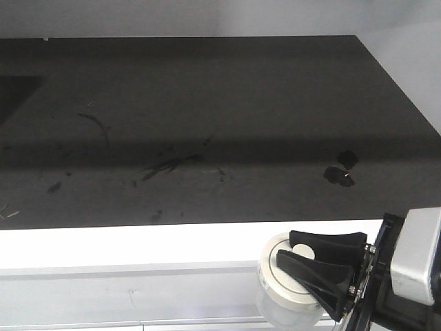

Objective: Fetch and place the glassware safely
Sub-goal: 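Pull the held jar back toward the robot body with the right gripper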

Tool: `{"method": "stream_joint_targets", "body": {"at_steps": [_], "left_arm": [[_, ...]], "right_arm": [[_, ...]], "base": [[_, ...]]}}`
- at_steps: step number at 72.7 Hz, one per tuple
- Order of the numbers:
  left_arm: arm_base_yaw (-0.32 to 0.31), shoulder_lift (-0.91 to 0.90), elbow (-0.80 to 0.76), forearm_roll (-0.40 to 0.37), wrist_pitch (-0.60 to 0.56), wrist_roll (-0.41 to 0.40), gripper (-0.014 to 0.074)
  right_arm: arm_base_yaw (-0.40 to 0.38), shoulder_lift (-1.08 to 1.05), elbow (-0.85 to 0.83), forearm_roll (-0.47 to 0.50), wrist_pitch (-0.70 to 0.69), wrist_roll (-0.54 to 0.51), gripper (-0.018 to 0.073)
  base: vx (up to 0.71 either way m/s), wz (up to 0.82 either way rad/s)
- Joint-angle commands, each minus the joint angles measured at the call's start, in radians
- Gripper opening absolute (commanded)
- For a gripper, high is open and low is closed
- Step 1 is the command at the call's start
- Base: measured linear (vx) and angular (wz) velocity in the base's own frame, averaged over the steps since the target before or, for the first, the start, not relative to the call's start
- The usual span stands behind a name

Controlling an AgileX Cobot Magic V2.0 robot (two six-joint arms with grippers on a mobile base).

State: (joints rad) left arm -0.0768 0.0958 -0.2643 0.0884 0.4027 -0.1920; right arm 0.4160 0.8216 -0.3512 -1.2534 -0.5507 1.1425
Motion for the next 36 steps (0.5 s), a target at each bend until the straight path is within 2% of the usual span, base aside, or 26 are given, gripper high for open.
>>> {"method": "stream_joint_targets", "body": {"at_steps": [1,36], "left_arm": [[-0.008,0.009,-0.026,-0.005,-0.070,-0.001,-0.0007],[-0.008,0.009,-0.026,-0.005,-0.070,-0.001,-0.0007]], "right_arm": [[-0.002,-0.008,-0.031,0.037,-0.046,-0.006,-0.0001],[-0.002,-0.008,-0.031,0.037,-0.046,-0.006,-0.0001]], "base": [[0.00,0.00],[0.00,0.02]]}}
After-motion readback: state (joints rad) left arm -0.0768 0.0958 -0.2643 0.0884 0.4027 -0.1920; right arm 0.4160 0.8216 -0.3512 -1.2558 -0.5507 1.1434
